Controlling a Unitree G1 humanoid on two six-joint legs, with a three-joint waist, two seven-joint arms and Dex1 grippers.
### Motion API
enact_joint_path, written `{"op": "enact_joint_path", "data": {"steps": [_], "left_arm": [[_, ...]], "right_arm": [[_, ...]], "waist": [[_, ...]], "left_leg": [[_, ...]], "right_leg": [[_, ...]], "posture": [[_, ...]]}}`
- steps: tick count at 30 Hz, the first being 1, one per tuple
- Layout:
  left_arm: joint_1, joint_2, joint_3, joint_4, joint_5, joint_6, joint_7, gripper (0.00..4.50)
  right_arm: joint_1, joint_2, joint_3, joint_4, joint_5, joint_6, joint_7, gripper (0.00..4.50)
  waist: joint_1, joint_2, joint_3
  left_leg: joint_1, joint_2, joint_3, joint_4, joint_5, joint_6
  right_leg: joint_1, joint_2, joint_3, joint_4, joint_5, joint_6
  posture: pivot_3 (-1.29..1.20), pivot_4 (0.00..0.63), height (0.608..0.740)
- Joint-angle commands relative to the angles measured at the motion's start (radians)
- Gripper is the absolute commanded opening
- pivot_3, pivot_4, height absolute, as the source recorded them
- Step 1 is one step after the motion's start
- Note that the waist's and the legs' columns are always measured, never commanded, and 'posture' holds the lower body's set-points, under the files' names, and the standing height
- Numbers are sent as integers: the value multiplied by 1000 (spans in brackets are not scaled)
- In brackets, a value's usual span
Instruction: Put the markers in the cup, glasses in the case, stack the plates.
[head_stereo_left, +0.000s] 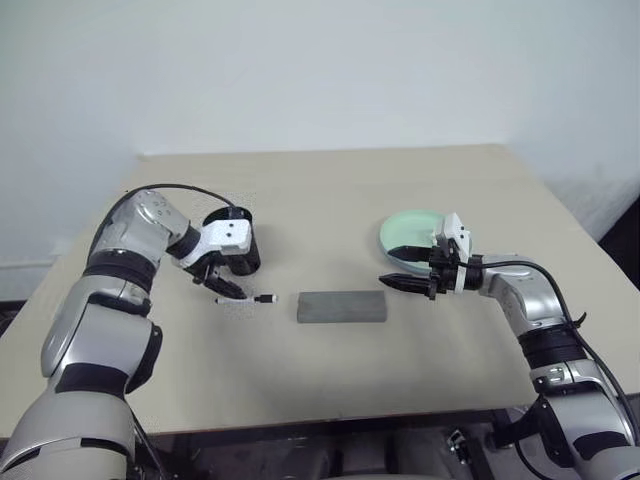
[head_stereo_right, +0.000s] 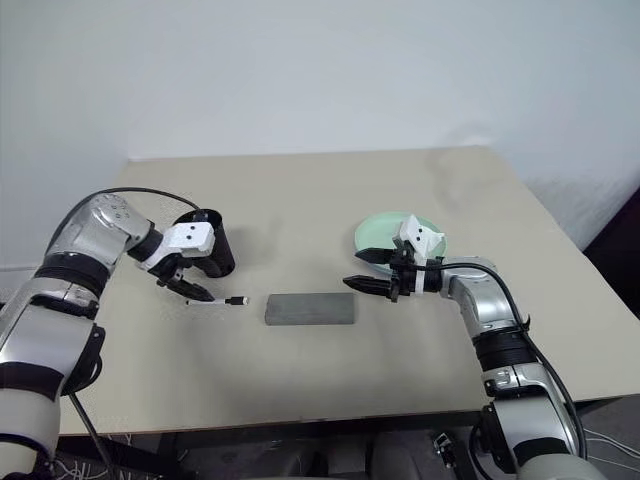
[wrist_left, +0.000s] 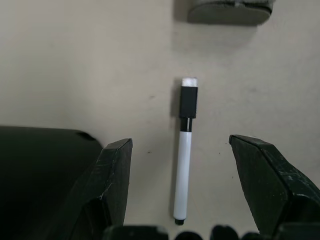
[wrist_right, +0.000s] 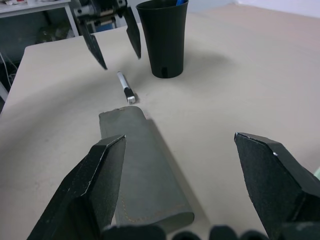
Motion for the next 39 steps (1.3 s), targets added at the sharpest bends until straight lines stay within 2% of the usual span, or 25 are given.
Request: {"op": "enact_joint_path", "data": {"steps": [1,6,18,21,28,29,35,39], "left_arm": [[-44,-18,-4,34,38,-36,22,3267],[-40,-50,-21,81,97,-84,77,3267],[-7,-66,-24,103,127,-96,22,3267],[5,-64,-22,97,125,-99,6,2697],[29,-66,-16,88,122,-103,18,217],[32,-66,-15,87,121,-103,19,35],[33,-68,5,72,100,-102,9,35],[25,-84,77,12,-11,-60,-46,35]], "right_arm": [[-24,-8,-25,-35,15,-8,-4,3763],[-22,-10,-27,-35,15,-8,-7,3763],[-16,-10,-27,-44,18,-6,-16,3763],[-18,-9,-27,-43,18,-5,-16,3763],[-25,-4,-26,-34,16,-11,-17,3763],[-26,-3,-26,-32,15,-12,-17,3763],[-29,-2,-26,-28,15,-16,-17,3763],[-24,-5,-28,-34,16,-14,-18,3763]], "waist": [[0,0,0],[0,0,0],[0,-1,0],[0,-1,0],[-1,-1,0],[-1,-1,0],[0,-1,0],[1,-1,0]], "left_leg": [[0,0,0,0,0,0],[0,0,0,0,0,1],[0,0,0,1,0,1],[0,0,0,1,0,1],[0,0,0,1,0,1],[0,0,0,1,0,1],[0,0,0,1,0,1],[0,0,0,1,0,1]], "right_leg": [[0,0,0,0,0,0],[0,0,0,0,0,0],[0,0,0,1,0,0],[0,0,0,1,0,0],[0,0,0,1,0,0],[0,0,0,1,0,0],[0,0,0,1,0,0],[0,0,0,1,0,0]], "posture": [[0,0,740],[0,0,740],[0,0,740],[0,0,740],[0,0,740],[0,0,740],[0,0,740],[0,0,740]]}}
